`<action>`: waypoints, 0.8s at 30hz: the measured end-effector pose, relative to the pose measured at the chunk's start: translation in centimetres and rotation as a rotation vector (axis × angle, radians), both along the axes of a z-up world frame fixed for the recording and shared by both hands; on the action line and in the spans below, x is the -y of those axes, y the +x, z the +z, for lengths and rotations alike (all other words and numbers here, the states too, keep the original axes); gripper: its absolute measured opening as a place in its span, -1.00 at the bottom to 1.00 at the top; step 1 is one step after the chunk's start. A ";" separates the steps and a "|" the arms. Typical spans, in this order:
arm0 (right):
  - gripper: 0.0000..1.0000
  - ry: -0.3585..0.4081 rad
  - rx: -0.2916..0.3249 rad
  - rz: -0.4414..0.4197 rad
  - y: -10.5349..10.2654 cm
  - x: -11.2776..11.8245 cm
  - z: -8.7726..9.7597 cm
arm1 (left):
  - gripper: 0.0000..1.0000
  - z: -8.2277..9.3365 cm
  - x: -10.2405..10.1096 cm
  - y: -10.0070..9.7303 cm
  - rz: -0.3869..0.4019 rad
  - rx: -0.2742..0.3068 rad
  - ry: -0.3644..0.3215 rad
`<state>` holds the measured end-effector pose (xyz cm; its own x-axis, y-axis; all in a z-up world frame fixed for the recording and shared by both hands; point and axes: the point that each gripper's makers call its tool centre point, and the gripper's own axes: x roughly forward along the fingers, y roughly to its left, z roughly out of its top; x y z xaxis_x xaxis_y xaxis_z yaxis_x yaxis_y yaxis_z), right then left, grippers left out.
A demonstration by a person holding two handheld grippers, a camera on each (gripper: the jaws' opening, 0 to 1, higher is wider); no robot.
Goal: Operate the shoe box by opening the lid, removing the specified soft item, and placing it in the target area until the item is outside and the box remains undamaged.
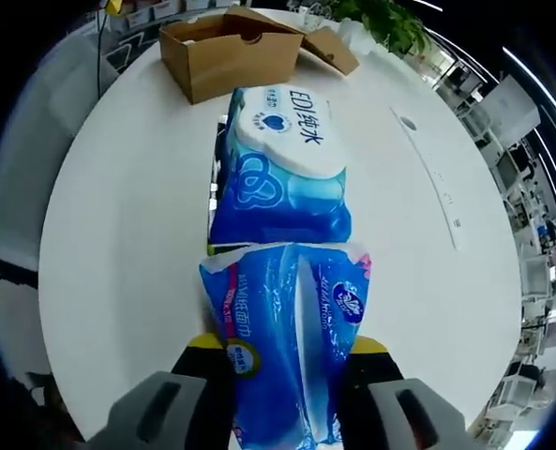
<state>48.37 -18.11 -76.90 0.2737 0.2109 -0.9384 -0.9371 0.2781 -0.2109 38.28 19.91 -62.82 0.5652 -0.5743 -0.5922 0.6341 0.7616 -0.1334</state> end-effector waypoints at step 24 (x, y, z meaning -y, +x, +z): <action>-0.10 -0.017 0.000 0.008 -0.4 -0.1 0.6 | 0.35 0.4 -0.4 -0.6 0.012 0.007 -0.006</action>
